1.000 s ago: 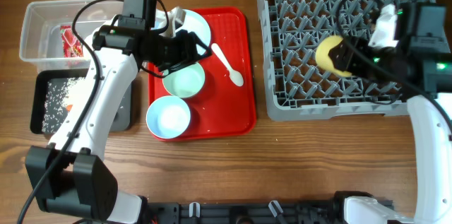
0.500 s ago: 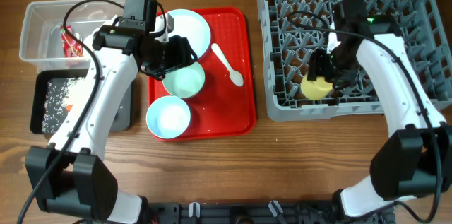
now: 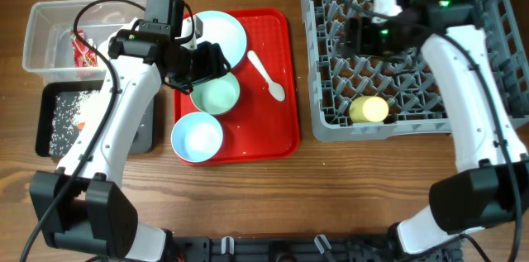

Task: Sort waste into correct bins and load items into the dishwasher rack
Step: 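Reach the right gripper to the red tray and grasp the green bowl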

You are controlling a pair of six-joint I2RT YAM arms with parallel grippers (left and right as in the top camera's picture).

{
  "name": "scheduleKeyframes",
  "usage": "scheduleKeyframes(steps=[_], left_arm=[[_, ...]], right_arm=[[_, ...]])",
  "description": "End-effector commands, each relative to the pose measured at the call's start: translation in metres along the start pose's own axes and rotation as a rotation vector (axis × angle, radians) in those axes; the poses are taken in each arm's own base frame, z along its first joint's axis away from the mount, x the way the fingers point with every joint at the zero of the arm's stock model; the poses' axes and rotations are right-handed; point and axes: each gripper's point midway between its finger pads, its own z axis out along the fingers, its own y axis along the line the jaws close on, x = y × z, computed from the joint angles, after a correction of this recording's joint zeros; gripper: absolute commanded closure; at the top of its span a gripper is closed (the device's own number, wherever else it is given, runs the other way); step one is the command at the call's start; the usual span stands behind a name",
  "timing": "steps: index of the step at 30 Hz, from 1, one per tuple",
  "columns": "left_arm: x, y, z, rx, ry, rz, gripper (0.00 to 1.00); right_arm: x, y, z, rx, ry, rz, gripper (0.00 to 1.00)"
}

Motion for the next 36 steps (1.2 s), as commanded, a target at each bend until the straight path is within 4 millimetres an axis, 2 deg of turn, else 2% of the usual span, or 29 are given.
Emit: scheduleKeyframes(steps=[1,4,5,6,9,11,12,14,16,19,25,27,32,36], left_arm=[[-0.012,0.011,-0.008,-0.036,-0.054,-0.036,0.32],[-0.029,0.037,-0.028,-0.04,-0.117,-0.143,0.32],[-0.032,0.043,-0.036,-0.043,-0.136,-0.164,0.32],[-0.036,0.054,-0.051,-0.045,-0.173,-0.193,0.32],[-0.046,0.077,-0.086,-0.05,-0.271,-0.255,0.29],[-0.051,0.095,-0.107,-0.059,-0.332,-0.302,0.23],[-0.052,0.105,-0.115,-0.066,-0.354,-0.327,0.16],[-0.052,0.116,-0.12,-0.078,-0.362,-0.36,0.03],[-0.048,0.125,-0.122,-0.09,-0.352,-0.39,0.0],[-0.045,0.127,-0.121,-0.099,-0.343,-0.397,0.0],[-0.045,0.127,-0.122,-0.1,-0.343,-0.397,0.0],[-0.045,0.127,-0.122,-0.1,-0.344,-0.397,0.0],[-0.045,0.127,-0.122,-0.1,-0.344,-0.397,0.0],[-0.045,0.127,-0.122,-0.1,-0.344,-0.397,0.0]], right_arm=[[0.003,0.061,0.013,-0.128,0.008,-0.081,0.19],[0.008,0.107,0.036,-0.179,0.007,-0.119,0.23],[0.009,0.114,0.041,-0.188,0.01,-0.122,0.24],[0.011,0.125,0.054,-0.197,0.024,-0.115,0.26],[0.018,0.142,0.084,-0.206,0.061,-0.103,0.34],[0.026,0.156,0.109,-0.212,0.09,-0.126,0.41],[0.033,0.162,0.123,-0.208,0.111,-0.127,0.41],[0.042,0.168,0.144,-0.197,0.141,-0.128,0.41],[0.053,0.168,0.169,-0.158,0.171,-0.11,0.42],[0.062,0.165,0.193,-0.139,0.204,-0.108,0.46],[0.075,0.153,0.225,-0.097,0.254,-0.082,0.52],[0.074,0.149,0.228,-0.076,0.249,-0.086,0.55],[0.072,0.147,0.229,-0.061,0.233,-0.091,0.72],[0.078,0.138,0.235,-0.03,0.239,-0.089,0.74]])
